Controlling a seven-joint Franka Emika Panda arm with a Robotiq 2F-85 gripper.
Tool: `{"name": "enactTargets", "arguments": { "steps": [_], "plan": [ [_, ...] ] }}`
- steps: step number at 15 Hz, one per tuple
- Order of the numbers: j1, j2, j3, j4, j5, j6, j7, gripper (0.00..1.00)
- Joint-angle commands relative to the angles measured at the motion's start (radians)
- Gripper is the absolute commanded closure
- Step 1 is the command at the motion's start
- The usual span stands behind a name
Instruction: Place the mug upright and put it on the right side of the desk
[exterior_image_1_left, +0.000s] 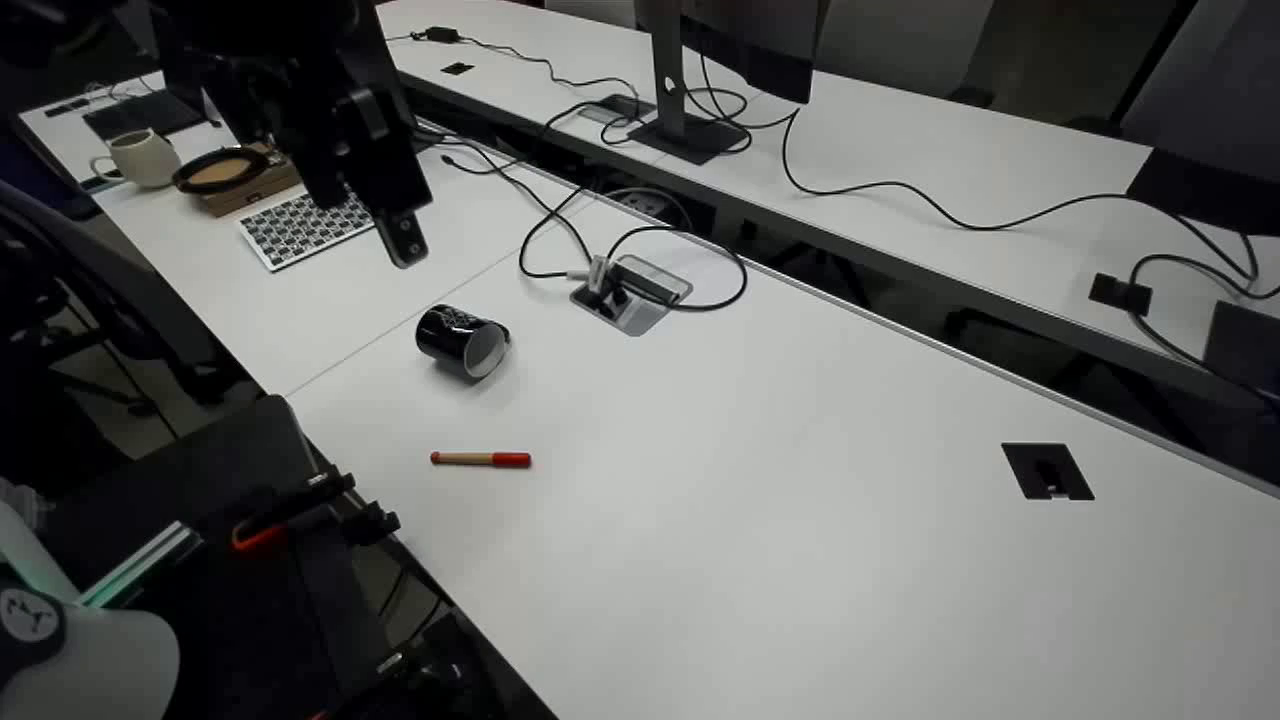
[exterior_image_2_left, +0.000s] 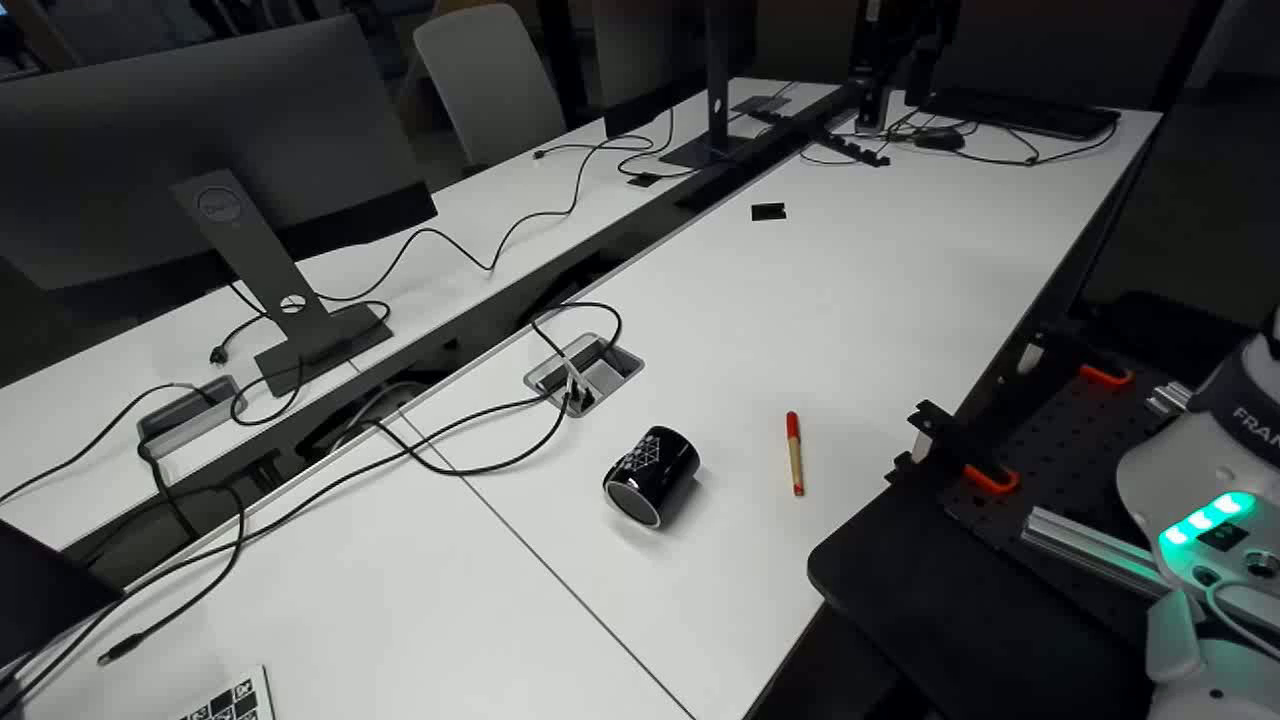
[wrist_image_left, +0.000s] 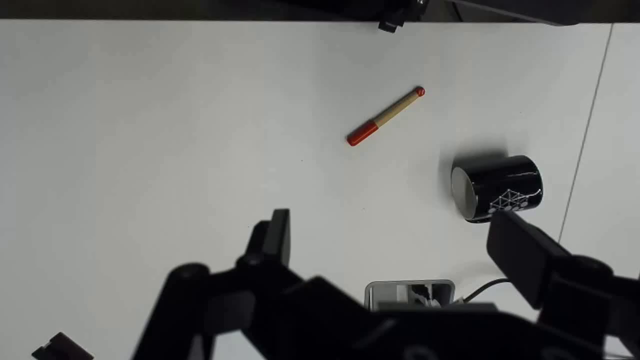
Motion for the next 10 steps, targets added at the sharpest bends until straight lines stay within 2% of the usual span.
{"name": "enactTargets", "arguments": {
  "steps": [1, 7, 10],
  "plan": [
    [0.002, 0.000, -0.002, 0.001, -0.001, -0.002, 0.001, 0.00],
    [0.037, 0.036, -0.026, 0.006, 0.071, 0.016, -0.038, 0.00],
    [0.060, 0.048, -0.053, 0.005, 0.145, 0.043, -0.086, 0.00]
  ]
}}
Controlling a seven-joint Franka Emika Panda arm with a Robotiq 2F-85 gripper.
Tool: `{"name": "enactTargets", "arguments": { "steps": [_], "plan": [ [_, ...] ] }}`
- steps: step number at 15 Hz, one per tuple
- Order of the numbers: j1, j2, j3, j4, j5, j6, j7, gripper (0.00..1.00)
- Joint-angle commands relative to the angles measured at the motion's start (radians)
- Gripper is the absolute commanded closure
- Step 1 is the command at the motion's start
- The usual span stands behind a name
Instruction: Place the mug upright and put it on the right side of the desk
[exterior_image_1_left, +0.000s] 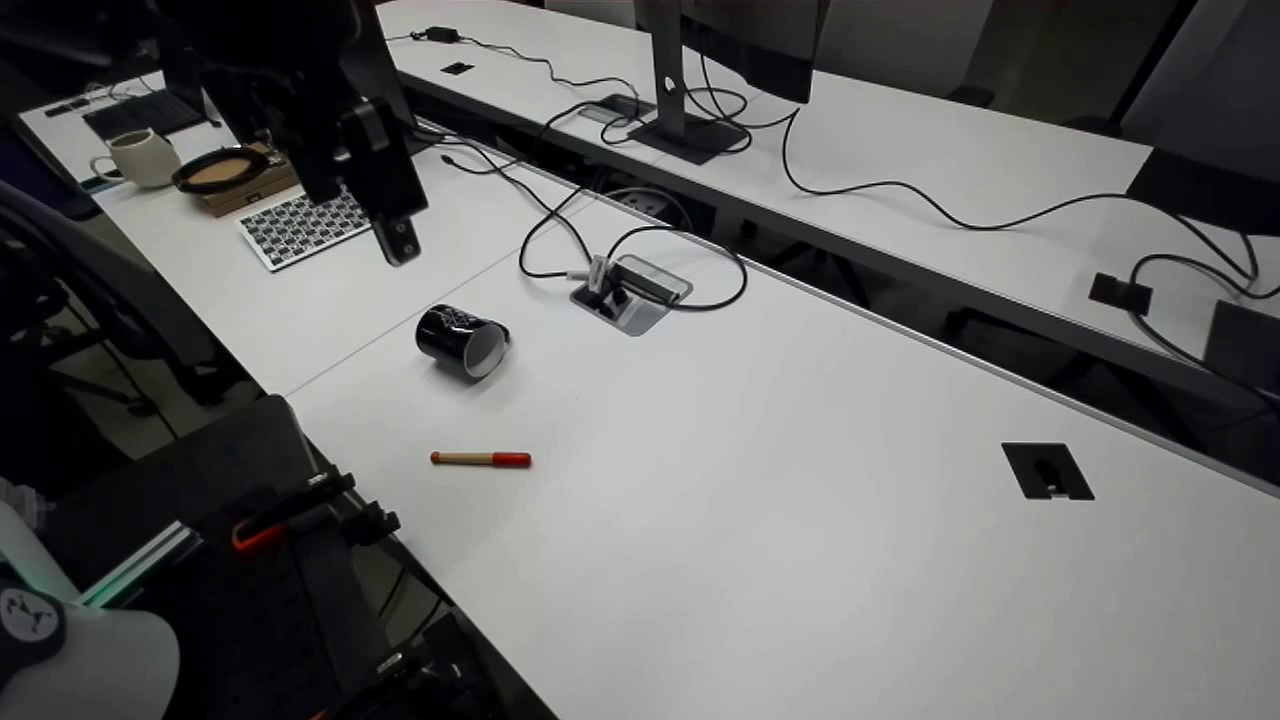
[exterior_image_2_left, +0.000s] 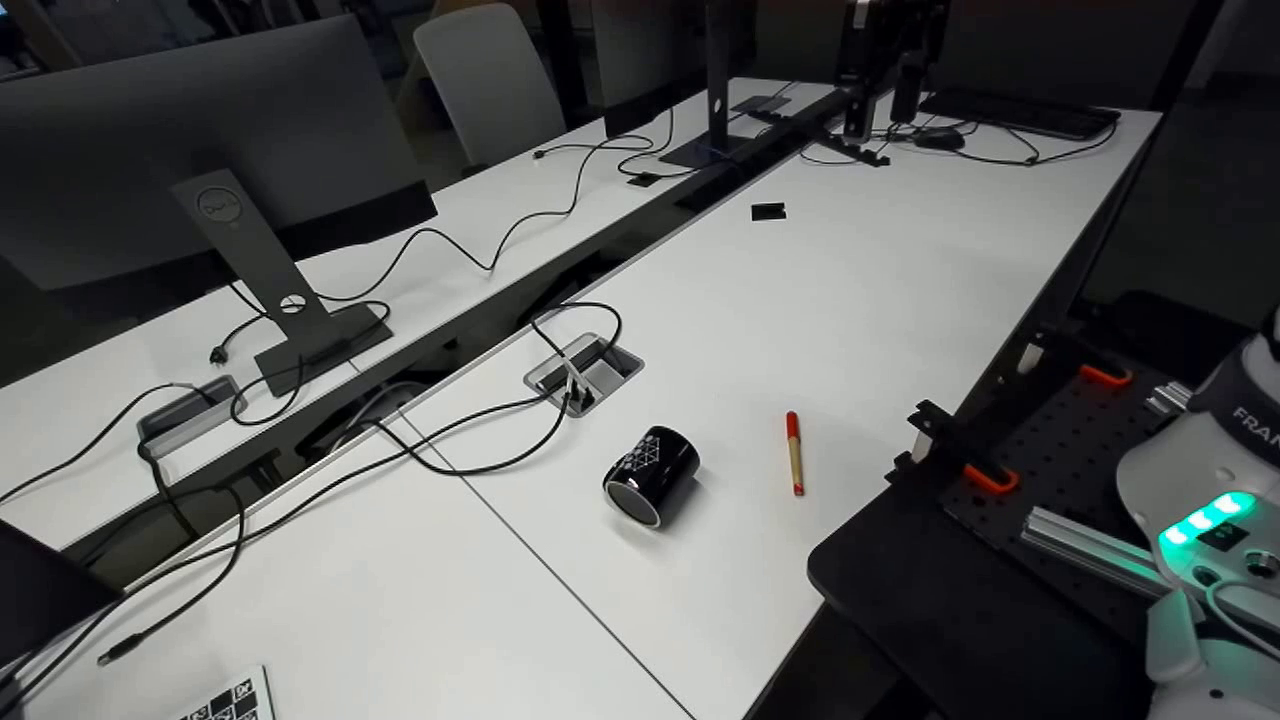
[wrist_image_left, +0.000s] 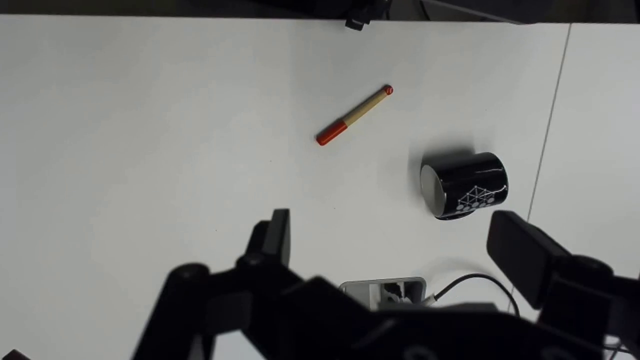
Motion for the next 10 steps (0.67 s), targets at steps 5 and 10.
{"name": "enactTargets", "arguments": {
  "steps": [5, 10],
  "plan": [
    [0.080, 0.073, -0.094, 0.017, 0.225, 0.093, -0.187, 0.00],
    [0.141, 0.198, -0.116, 0.059, 0.361, 0.097, -0.328, 0.00]
  ]
}}
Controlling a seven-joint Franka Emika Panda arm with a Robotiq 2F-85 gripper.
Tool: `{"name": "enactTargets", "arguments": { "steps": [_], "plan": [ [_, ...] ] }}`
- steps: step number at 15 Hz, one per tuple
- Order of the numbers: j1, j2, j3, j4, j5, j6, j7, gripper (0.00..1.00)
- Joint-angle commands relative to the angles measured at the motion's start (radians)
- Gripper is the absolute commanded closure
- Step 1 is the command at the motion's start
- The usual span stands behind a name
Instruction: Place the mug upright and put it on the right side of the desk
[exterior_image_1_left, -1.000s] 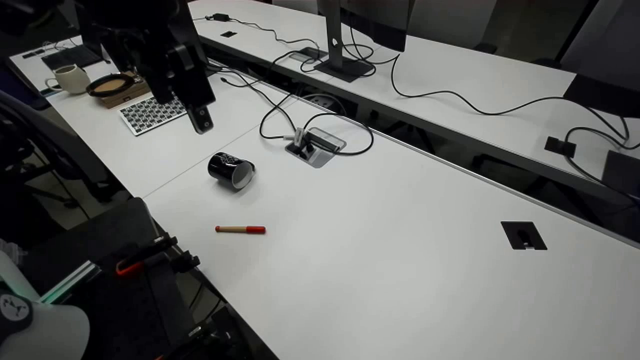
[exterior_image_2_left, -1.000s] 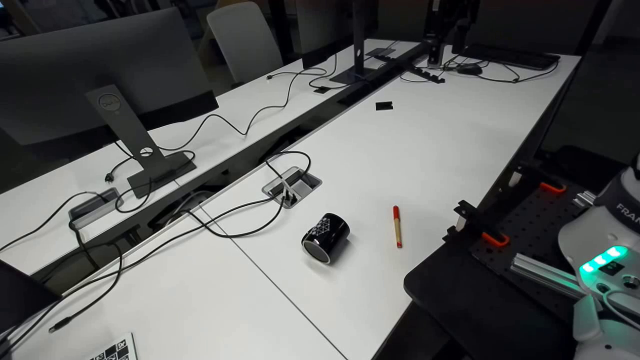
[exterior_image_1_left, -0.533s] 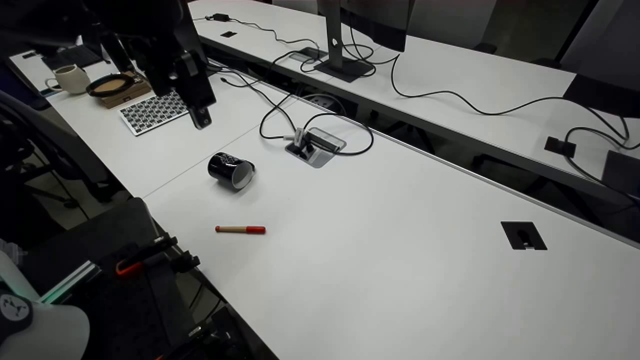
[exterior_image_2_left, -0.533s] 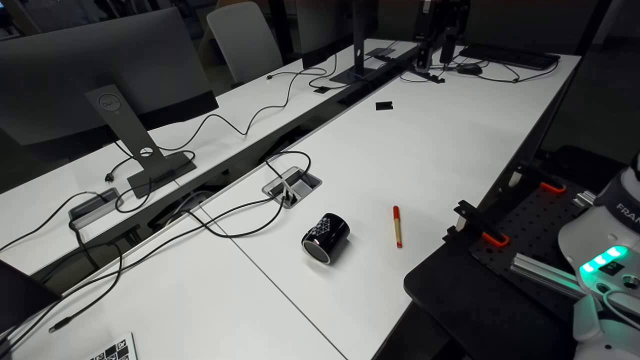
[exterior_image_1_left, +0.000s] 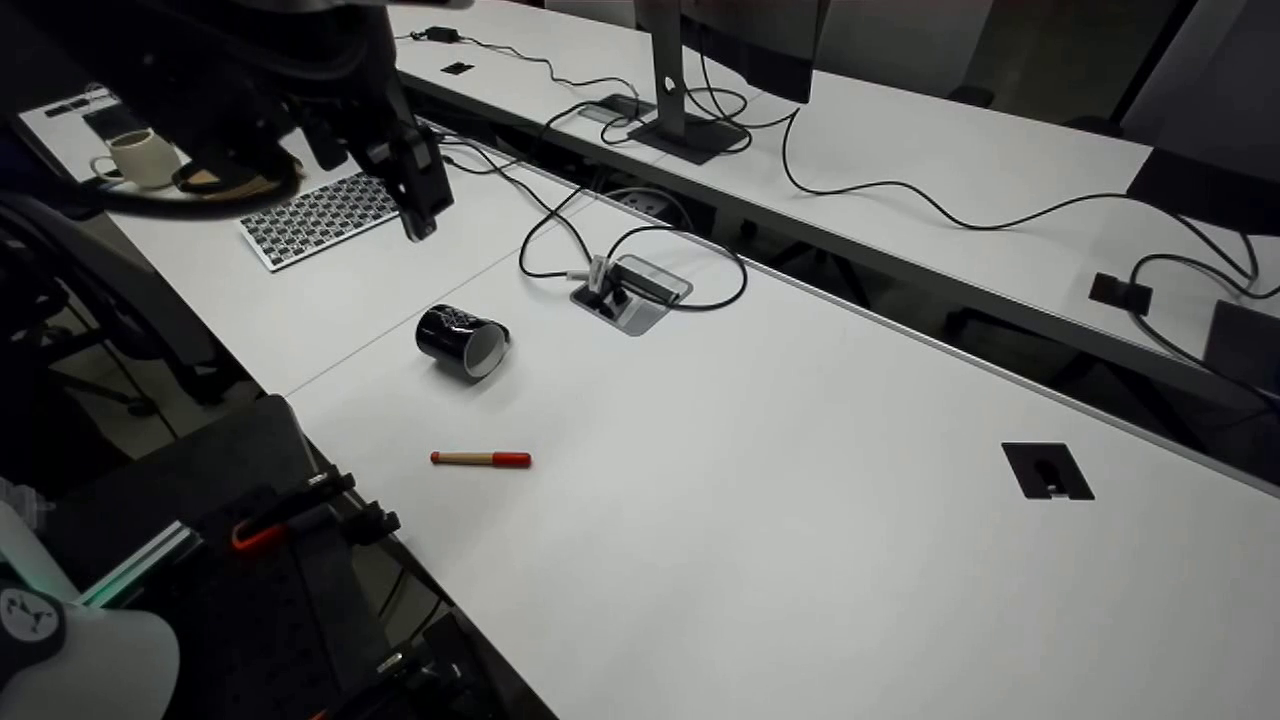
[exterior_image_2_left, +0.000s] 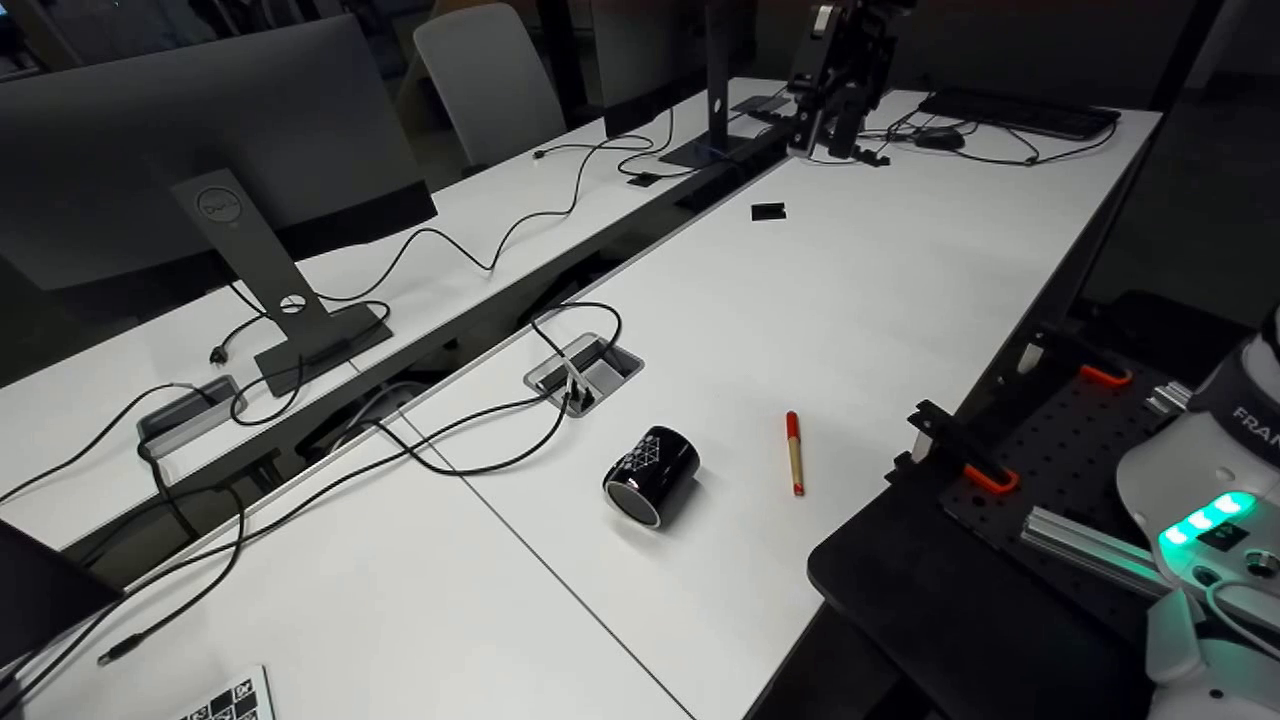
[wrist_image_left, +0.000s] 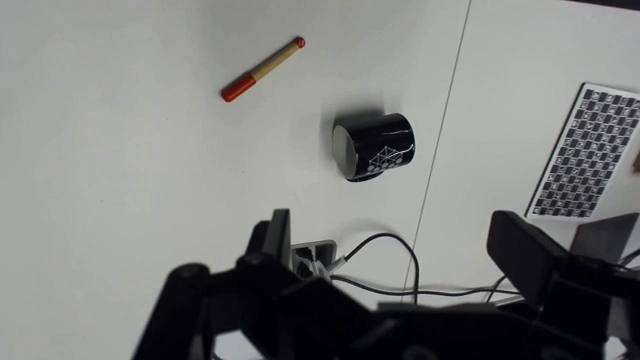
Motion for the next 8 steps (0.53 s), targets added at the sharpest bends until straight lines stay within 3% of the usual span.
{"name": "enactTargets", "arguments": {
  "steps": [1, 5, 6, 8],
  "plan": [
    [0.054, 0.140, -0.022, 0.067, 0.105, -0.005, -0.116, 0.00],
    [0.032, 0.258, 0.015, 0.120, 0.115, -0.044, -0.100, 0.00],
    [0.019, 0.177, 0.030, 0.062, 0.107, -0.015, -0.098, 0.00],
    [0.012, 0.227, 0.039, 0.084, 0.107, -0.017, -0.098, 0.00]
  ]
}}
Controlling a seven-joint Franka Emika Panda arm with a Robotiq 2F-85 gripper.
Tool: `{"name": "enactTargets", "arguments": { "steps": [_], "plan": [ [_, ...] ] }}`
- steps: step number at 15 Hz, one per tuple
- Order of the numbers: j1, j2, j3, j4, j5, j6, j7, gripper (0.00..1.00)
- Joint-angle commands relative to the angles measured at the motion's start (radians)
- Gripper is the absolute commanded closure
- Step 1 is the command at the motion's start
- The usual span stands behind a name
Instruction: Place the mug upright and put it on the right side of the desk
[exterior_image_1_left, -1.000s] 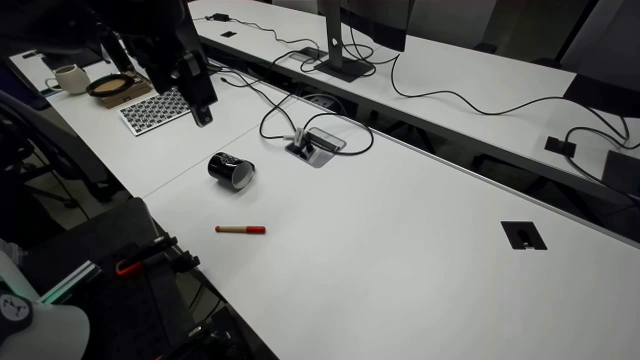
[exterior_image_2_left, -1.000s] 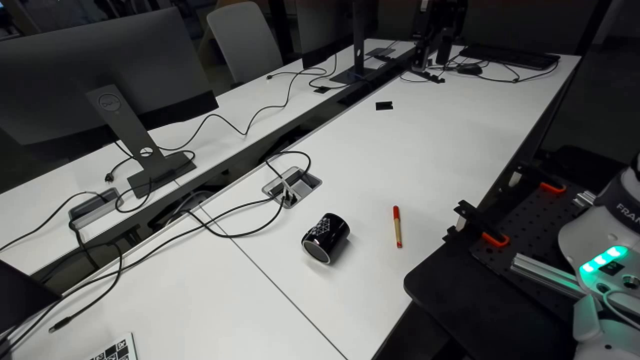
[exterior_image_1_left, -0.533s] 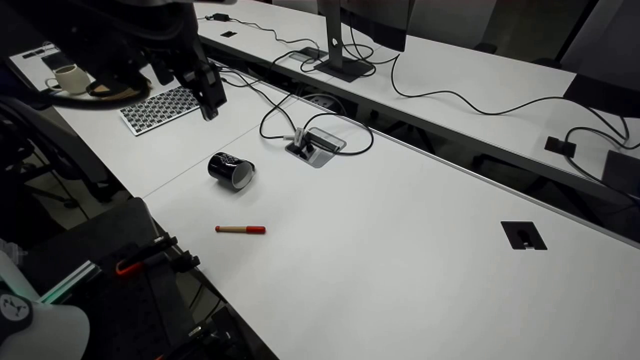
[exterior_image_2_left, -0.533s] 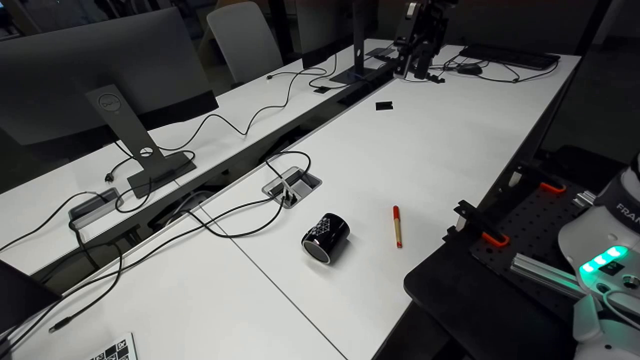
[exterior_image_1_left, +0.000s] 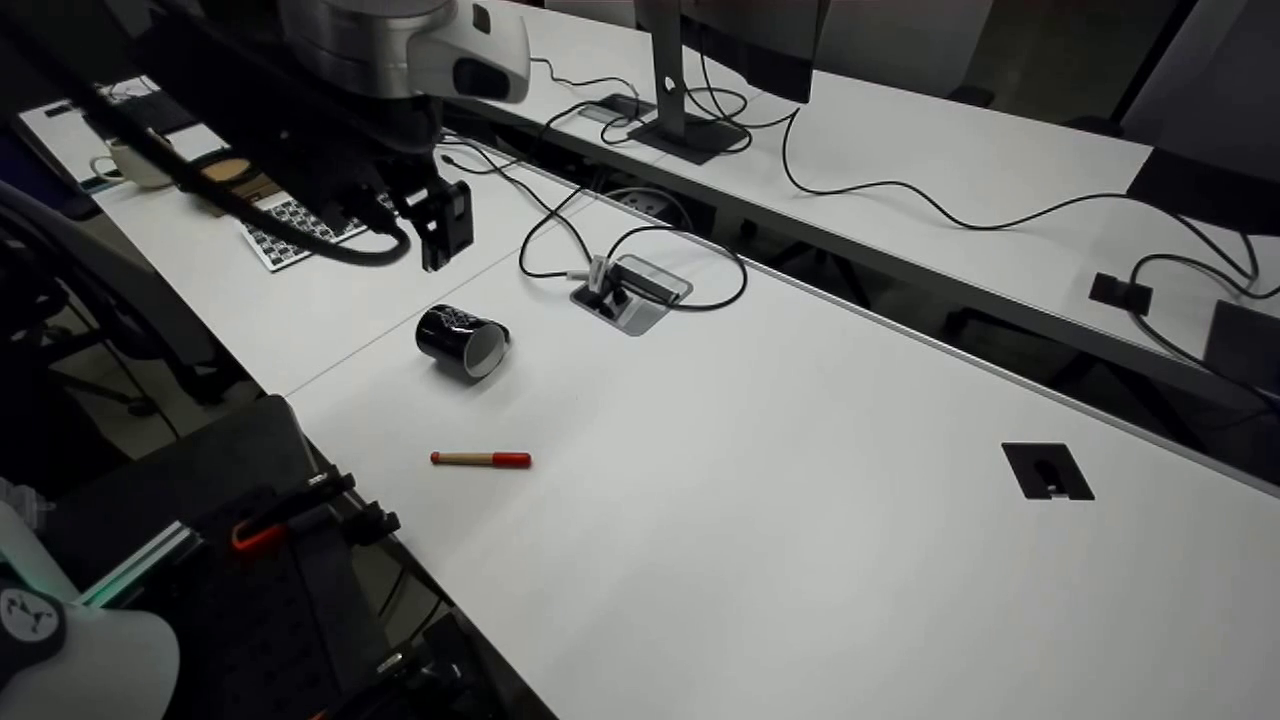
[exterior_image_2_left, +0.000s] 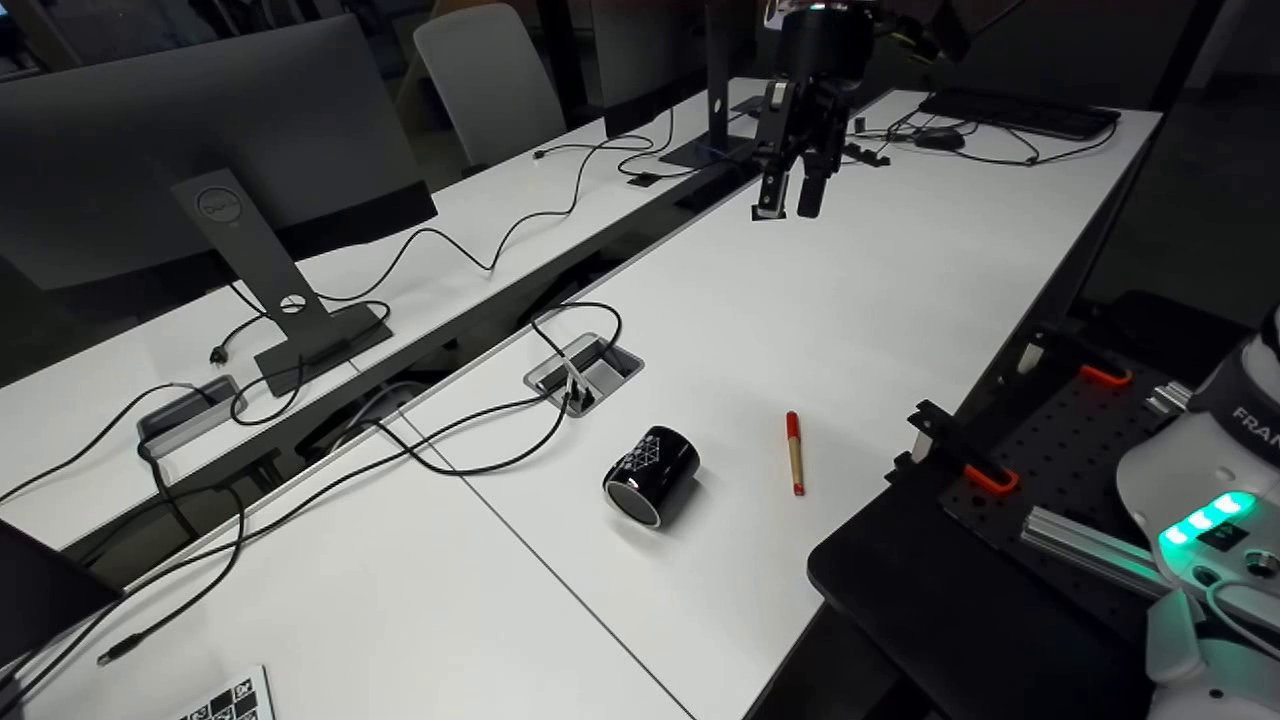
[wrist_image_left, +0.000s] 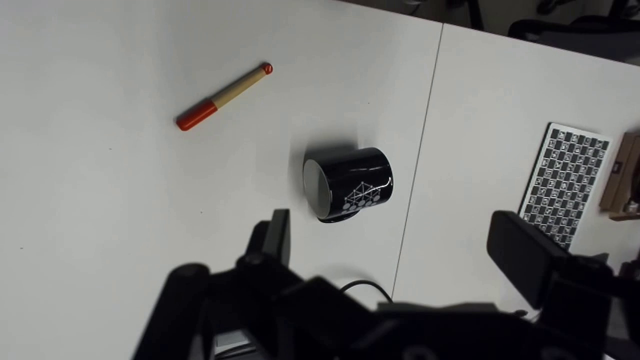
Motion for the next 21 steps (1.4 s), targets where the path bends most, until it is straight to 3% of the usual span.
{"name": "enactTargets", "arguments": {
  "steps": [1, 6, 9, 13, 21],
  "plan": [
    [-0.034, 0.013, 0.033, 0.009, 0.007, -0.007, -0.006, 0.00],
    [-0.035, 0.022, 0.031, 0.015, 0.016, -0.012, -0.014, 0.00],
    [-0.008, 0.078, 0.005, 0.017, 0.237, -0.002, -0.230, 0.00],
    [-0.035, 0.183, 0.045, 0.049, 0.419, -0.030, -0.414, 0.00],
    [-0.092, 0.395, 0.152, 0.155, 0.525, -0.016, -0.507, 0.00]
  ]
}}
